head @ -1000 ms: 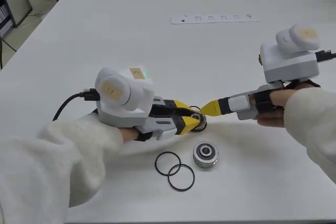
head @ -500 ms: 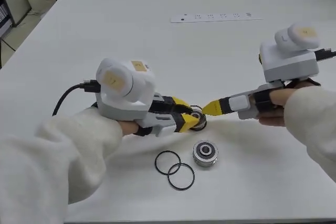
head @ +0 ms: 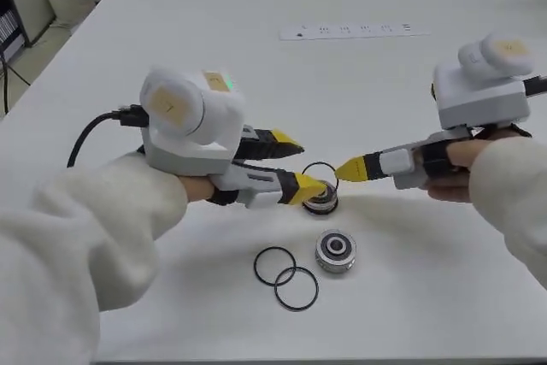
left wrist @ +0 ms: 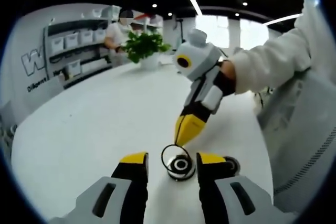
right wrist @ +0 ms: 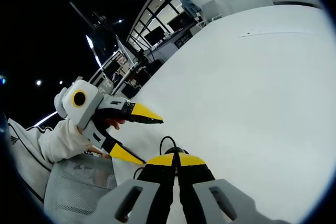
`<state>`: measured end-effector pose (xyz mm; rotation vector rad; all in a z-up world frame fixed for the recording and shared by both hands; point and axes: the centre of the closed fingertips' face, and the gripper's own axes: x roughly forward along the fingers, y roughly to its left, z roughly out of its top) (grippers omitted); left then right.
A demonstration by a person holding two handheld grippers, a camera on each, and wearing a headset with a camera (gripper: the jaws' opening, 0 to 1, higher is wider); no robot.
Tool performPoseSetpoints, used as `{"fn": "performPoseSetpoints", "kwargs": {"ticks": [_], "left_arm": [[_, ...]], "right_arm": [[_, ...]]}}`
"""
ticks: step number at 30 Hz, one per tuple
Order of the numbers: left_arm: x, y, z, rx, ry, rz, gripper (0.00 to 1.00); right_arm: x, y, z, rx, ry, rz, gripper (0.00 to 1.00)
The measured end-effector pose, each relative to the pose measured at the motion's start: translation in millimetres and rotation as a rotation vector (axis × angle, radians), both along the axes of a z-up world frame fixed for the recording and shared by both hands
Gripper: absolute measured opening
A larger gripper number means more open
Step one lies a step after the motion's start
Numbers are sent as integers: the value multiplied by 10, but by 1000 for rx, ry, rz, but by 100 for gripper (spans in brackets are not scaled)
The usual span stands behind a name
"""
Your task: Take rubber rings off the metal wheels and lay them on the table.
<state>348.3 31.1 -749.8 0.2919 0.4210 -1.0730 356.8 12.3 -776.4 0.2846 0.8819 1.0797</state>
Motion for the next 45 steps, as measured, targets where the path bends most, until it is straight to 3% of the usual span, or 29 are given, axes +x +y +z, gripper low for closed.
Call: {"fn": "performPoseSetpoints", "kwargs": {"ticks": [2, 3, 12, 15, 23, 28, 33, 39, 45], "left_arm": [[-10, 17, 29, 19, -2, -1, 48], [-12, 31, 60, 33, -25, -7, 50], [-83, 91, 228, 54, -55, -40, 53], [-82, 122, 296, 33, -57, -35, 55], [-139, 272, 365, 33, -64, -26, 58], [-187, 360, 438, -4, -49, 2, 67], [-264, 411, 531, -37, -58, 8, 70], [-306, 509, 560, -47, -65, 33, 74], [-446, 613, 556, -63, -64, 52, 77]], "right_arm": [[8, -1, 13, 1, -4, 0, 0], [13, -2, 18, 1, -7, 0, 0], [48, -11, 123, 17, -27, -7, 0], [54, -7, 148, 24, -31, -7, 0], [48, 13, 220, 26, -57, 6, 0], [41, 40, 281, 41, -65, 15, 0], [20, 68, 316, 46, -70, 27, 0], [10, 104, 334, 52, -73, 45, 0], [-60, 172, 345, 47, -71, 76, 0]]}}
